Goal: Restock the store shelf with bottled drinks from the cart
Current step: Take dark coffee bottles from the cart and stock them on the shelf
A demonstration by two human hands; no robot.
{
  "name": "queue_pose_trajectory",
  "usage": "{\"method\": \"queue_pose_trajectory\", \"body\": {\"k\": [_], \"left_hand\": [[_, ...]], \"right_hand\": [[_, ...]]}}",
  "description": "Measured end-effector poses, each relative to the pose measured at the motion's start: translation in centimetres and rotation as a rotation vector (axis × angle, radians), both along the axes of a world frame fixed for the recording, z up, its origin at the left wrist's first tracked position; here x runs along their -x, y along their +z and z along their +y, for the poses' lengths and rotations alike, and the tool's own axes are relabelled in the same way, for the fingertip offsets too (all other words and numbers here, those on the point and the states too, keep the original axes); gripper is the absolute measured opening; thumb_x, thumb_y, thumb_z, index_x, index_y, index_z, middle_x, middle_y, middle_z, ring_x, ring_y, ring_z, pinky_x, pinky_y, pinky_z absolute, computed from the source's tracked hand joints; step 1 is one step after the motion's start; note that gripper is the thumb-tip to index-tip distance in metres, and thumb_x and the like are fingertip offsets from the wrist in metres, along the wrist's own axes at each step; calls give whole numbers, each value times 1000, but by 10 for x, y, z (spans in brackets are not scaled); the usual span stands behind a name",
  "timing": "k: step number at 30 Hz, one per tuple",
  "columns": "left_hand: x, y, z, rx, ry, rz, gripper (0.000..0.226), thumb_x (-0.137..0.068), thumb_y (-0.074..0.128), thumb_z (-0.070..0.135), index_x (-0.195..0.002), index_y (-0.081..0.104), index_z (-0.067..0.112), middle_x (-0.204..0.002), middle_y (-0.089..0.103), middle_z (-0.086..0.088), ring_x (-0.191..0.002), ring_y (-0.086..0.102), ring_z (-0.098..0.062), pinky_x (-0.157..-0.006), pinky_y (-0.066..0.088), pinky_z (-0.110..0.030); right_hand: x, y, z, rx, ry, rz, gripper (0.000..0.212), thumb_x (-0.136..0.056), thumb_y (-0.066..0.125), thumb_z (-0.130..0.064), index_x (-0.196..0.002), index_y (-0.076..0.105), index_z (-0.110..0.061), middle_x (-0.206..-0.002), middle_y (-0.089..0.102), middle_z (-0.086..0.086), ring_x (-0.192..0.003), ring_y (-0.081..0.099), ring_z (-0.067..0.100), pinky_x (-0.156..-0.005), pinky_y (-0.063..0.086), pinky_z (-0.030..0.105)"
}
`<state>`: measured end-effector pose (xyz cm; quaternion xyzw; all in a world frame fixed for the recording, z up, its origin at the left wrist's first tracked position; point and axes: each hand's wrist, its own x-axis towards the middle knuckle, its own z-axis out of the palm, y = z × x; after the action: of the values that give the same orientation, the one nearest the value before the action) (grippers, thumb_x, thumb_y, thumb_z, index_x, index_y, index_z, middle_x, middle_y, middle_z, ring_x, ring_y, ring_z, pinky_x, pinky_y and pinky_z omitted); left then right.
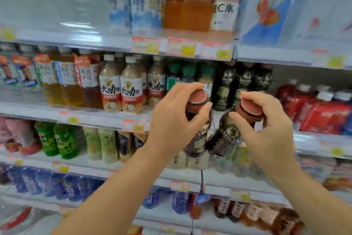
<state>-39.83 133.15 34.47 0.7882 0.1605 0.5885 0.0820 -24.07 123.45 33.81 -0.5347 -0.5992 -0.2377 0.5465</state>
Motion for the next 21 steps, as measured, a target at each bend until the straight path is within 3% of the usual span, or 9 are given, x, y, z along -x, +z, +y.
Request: {"method": "queue_pose_trajectory", "body": {"k": [2,6,9,12,16,18,21], "left_hand": [[-28,11,-7,-21,-31,4,35,-87,58,30,-116,58,10,-107,60,0,-97,53,-5,-85,39,-7],[-74,10,-10,-123,-35,81,41,-89,54,34,-121,56,9,-118,59,-6,-106,56,-17,-88,46,-24],[-100,-6,-7,-147,-15,96,43,-88,57,35,-123,56,9,-123,59,-8,-111,57,-22,-90,49,-32],[-117,-16,-3,-170,-4,59,41,-90,50,37,-125,47,17,-123,59,-6,-113,53,-17,-95,44,-27],[-130,-19,7,-132,-18,92,40,-92,47,42,-126,47,20,-124,57,1,-115,47,-9,-95,41,-23],[-135,-22,13,-32,-60,89,40,-90,55,39,-125,52,21,-125,51,11,-117,44,-1,-99,37,-19],[-141,-17,17,232,-136,-1,43,-84,64,35,-119,42,46,-121,46,30,-114,44,8,-96,35,-7]], "right_hand": [[-26,9,-13,-77,-85,-61,39,-82,67,-28,-115,55,-14,-109,51,-5,-101,50,13,-92,39,15],[-70,18,-24,-210,-188,-138,40,-82,66,-25,-115,56,-5,-111,50,0,-104,45,10,-97,34,14],[-95,14,-21,-244,-205,-182,39,-83,65,-23,-115,56,-4,-113,51,2,-105,47,14,-96,38,25],[-111,7,-12,-275,-242,-144,38,-83,63,-24,-112,59,0,-111,53,5,-106,45,11,-92,42,35],[-122,4,4,-268,-272,-72,40,-83,59,-29,-111,60,1,-111,52,3,-106,42,7,-92,40,29],[-126,4,11,-243,-257,-16,43,-82,59,-32,-113,60,-2,-111,52,0,-106,43,7,-93,40,26],[-133,8,23,-195,-217,161,49,-79,67,-40,-121,54,-19,-107,53,-16,-100,46,7,-89,38,19]]}}
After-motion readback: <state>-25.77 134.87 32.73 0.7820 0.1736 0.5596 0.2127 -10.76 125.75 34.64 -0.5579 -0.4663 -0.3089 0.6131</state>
